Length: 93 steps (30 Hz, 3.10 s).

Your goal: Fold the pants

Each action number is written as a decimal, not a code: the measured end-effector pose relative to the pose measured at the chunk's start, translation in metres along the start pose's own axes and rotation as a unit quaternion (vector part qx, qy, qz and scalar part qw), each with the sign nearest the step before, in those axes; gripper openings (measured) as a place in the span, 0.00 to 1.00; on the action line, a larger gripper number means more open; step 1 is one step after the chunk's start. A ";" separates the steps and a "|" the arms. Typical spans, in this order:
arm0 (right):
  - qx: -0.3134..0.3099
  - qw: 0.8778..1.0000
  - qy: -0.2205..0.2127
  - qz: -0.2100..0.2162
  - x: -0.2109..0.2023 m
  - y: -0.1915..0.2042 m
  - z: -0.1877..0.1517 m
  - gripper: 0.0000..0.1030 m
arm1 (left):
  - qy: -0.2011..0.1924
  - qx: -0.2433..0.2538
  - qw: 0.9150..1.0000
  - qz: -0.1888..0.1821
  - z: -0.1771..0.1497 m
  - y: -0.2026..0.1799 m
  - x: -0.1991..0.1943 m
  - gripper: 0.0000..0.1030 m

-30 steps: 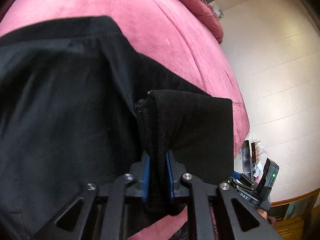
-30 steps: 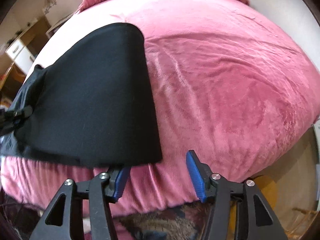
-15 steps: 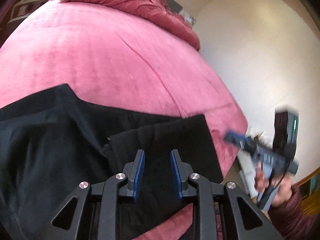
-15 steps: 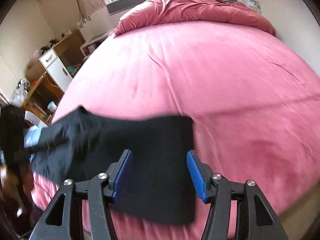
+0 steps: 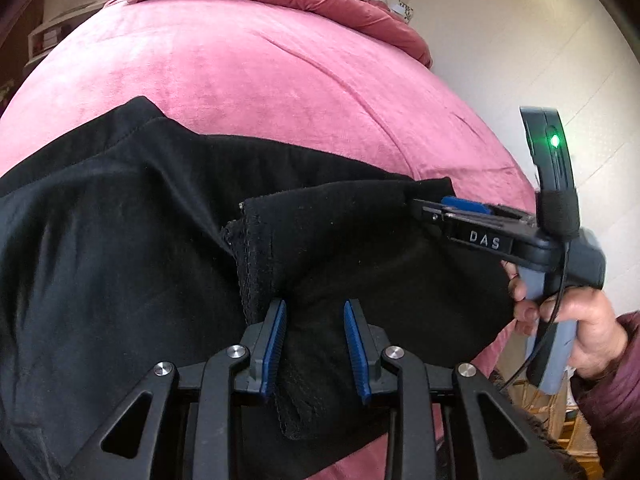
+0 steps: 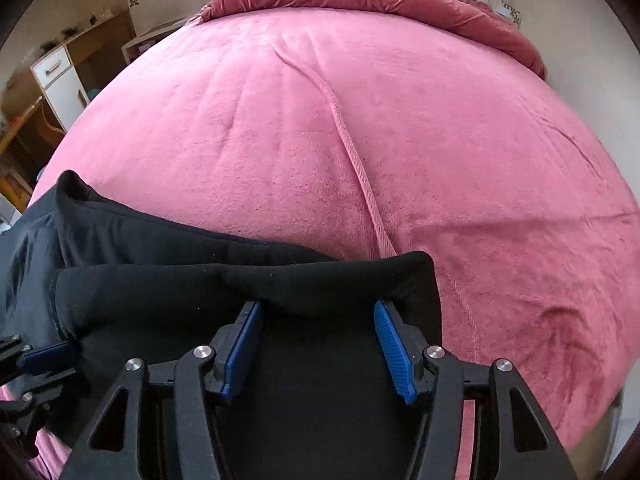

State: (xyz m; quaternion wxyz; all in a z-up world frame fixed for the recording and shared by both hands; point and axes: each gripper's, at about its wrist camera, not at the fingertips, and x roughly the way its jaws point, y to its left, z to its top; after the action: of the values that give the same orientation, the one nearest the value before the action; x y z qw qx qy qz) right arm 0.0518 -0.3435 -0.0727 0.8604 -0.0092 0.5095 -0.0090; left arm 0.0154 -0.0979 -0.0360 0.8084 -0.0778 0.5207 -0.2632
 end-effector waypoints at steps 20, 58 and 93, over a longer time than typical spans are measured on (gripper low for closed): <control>-0.115 0.985 -0.009 0.132 -0.063 0.116 -0.062 0.68 | -0.078 -0.172 0.978 0.091 -0.050 0.114 -0.131 0.33; -0.094 0.982 0.027 0.159 -0.043 0.119 -0.071 1.00 | -0.105 -0.482 0.864 0.103 -0.168 0.272 -0.197 0.21; -0.172 0.879 0.113 0.431 -0.034 0.247 0.046 0.21 | -0.124 0.005 0.992 -0.038 -0.045 0.066 -0.149 0.12</control>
State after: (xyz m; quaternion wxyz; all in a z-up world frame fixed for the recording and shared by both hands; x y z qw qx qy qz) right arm 0.0768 -0.0956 -0.0266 0.7010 0.0647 0.5502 0.4491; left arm -0.0494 0.0405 0.0366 0.8567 -0.1252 0.4115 -0.2847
